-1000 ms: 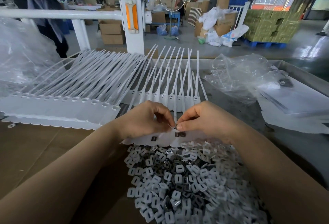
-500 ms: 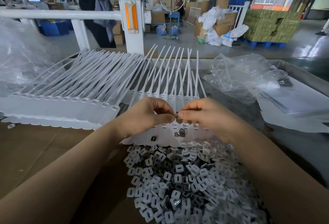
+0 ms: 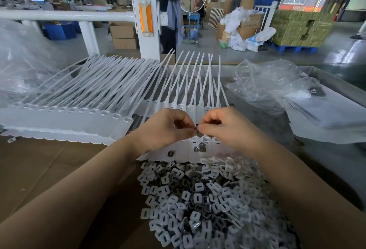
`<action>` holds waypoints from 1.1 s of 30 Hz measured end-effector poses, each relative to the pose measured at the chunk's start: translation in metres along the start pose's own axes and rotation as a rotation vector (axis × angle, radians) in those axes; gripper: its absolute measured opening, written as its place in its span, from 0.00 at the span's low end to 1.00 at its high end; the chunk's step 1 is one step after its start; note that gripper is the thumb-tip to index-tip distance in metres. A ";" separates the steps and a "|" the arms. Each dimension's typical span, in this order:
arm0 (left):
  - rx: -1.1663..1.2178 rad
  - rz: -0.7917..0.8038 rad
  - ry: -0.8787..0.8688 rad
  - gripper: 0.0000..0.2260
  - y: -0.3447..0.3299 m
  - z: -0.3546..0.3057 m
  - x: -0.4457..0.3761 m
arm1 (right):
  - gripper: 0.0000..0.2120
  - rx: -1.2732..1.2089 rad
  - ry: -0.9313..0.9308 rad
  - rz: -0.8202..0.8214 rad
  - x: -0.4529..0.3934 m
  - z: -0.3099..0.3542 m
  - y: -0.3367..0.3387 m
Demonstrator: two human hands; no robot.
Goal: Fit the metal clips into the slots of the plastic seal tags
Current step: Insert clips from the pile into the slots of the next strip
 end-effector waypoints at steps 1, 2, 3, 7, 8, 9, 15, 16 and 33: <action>-0.032 0.019 -0.011 0.04 -0.002 0.001 0.000 | 0.04 0.011 -0.028 -0.005 0.000 -0.003 0.001; -0.080 0.046 -0.018 0.06 -0.004 0.003 0.001 | 0.04 0.018 -0.058 -0.013 -0.001 -0.006 0.002; -0.150 0.078 -0.016 0.06 -0.006 0.006 0.002 | 0.04 0.021 -0.087 -0.021 0.000 -0.009 0.003; -0.393 0.121 0.004 0.09 -0.007 0.015 0.003 | 0.04 0.028 -0.155 -0.038 0.000 -0.016 0.003; -0.426 0.107 -0.004 0.09 -0.006 0.015 0.003 | 0.04 0.029 -0.170 -0.038 0.001 -0.017 0.003; -0.448 0.094 -0.007 0.08 -0.004 0.014 0.003 | 0.04 0.036 -0.181 -0.036 0.001 -0.018 0.002; -0.422 0.077 0.021 0.08 0.002 0.019 0.003 | 0.06 0.108 -0.168 -0.023 0.003 -0.015 -0.007; -0.413 0.075 0.028 0.08 0.002 0.019 0.003 | 0.06 0.123 -0.160 -0.027 0.003 -0.014 -0.009; -0.391 0.076 0.070 0.11 0.002 0.018 0.002 | 0.04 0.104 -0.121 -0.020 -0.002 -0.015 -0.017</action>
Point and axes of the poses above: each hand's wrist, its own x-axis away from the middle knuckle, its own y-axis out of the back of the hand, z = x × y, the point moved 7 cm from there along -x, towards the middle knuckle, and after that the axes turned 8 degrees about x, right-handed, at the moved point
